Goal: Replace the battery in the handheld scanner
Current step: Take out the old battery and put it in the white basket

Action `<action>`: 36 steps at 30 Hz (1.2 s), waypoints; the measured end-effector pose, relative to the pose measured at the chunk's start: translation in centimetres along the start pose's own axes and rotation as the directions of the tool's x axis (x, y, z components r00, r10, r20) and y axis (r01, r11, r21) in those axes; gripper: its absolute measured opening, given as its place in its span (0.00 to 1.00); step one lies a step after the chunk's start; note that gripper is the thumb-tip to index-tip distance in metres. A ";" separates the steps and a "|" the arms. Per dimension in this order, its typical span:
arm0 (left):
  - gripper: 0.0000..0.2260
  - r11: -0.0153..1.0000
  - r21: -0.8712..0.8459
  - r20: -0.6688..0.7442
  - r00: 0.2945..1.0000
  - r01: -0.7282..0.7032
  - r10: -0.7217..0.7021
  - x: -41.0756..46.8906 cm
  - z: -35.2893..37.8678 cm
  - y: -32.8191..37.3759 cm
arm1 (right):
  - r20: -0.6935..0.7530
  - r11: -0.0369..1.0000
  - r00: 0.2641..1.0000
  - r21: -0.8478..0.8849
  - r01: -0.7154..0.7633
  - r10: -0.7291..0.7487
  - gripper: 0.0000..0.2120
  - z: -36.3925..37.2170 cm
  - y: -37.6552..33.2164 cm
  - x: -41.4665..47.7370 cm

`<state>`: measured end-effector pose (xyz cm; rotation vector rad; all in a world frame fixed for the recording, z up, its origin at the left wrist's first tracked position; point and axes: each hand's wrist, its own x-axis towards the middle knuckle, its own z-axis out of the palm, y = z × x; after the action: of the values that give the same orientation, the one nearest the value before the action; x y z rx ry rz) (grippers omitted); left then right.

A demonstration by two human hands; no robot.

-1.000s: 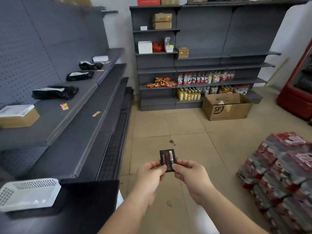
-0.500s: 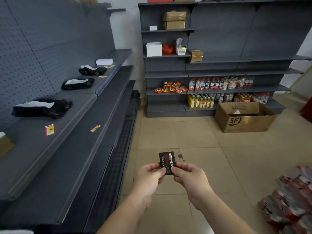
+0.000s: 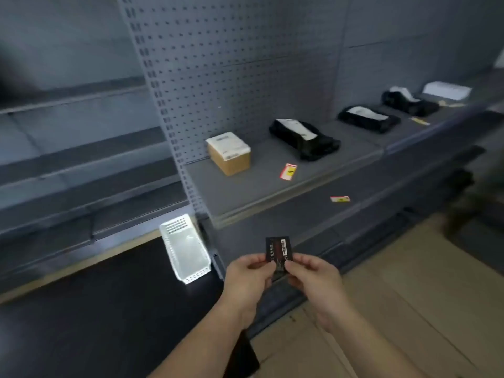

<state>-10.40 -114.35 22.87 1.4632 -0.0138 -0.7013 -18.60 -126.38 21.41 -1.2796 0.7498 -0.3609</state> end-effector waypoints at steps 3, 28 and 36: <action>0.06 0.994 -0.093 -0.203 0.979 -0.053 0.033 -0.3 -6.6 1.6 | 0.220 0.998 0.974 -0.061 -0.032 0.044 0.09 7.2 -0.3 1.4; 0.04 0.974 -0.077 -0.626 0.750 0.214 -0.214 16.5 -22.9 -5.7 | 0.154 0.840 0.925 -0.489 -0.235 0.348 0.13 27.9 13.2 15.3; 0.04 0.882 0.246 -0.646 0.747 0.401 -0.159 24.3 -23.6 -8.6 | 0.052 0.712 0.940 -0.667 -0.219 0.337 0.04 30.2 17.7 22.1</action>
<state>15.34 -103.46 1.90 2.0418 0.6318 -0.4454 15.00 -113.52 0.88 -1.7951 0.9497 0.3023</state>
